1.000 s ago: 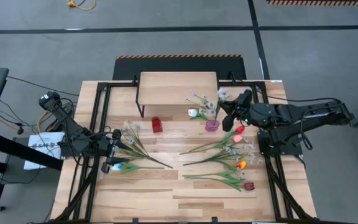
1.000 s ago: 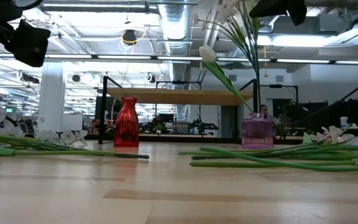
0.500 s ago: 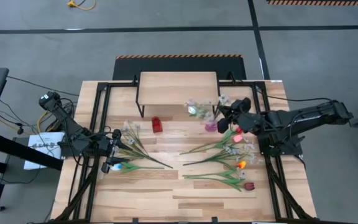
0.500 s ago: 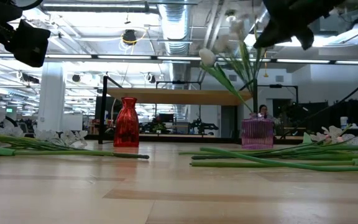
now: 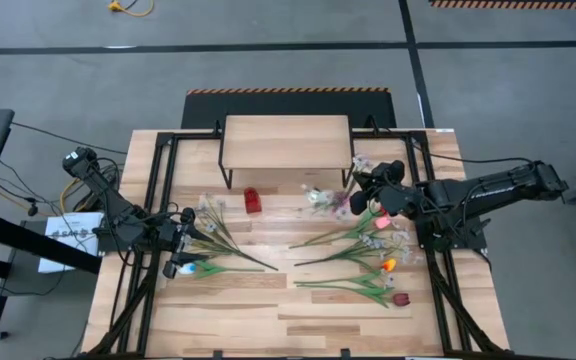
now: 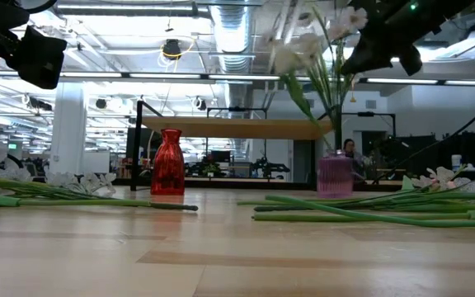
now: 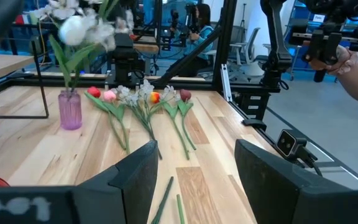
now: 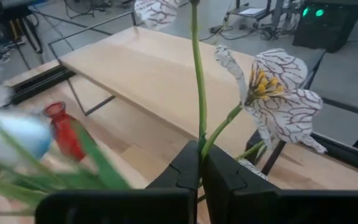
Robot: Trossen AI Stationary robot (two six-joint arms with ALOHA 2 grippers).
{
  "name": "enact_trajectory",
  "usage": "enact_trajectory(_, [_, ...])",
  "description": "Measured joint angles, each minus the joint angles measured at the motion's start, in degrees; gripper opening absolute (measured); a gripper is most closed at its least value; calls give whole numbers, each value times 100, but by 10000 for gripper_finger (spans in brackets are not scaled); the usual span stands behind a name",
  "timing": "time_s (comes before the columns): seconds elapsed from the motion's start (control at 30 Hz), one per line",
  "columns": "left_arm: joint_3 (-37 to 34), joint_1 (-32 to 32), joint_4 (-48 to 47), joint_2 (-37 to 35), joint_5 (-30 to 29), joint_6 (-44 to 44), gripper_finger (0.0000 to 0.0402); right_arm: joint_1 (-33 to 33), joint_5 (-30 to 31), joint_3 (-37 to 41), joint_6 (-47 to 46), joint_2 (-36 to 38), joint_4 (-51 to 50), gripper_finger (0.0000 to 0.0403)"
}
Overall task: Pick and place flowers into a vace then onto a shelf
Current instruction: Put the bottom white flowers into the pink vase
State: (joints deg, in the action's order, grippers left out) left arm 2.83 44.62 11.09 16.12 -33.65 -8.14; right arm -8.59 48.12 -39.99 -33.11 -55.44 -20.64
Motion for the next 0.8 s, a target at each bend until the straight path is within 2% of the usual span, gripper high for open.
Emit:
enact_trajectory(0.57, [0,0,-2,2,4,7,204,91,-24,7,80,2,56,14])
enact_trajectory(0.8, [0,2,-2,1,-2,27,204,91,-44,-283,528,0,98,28])
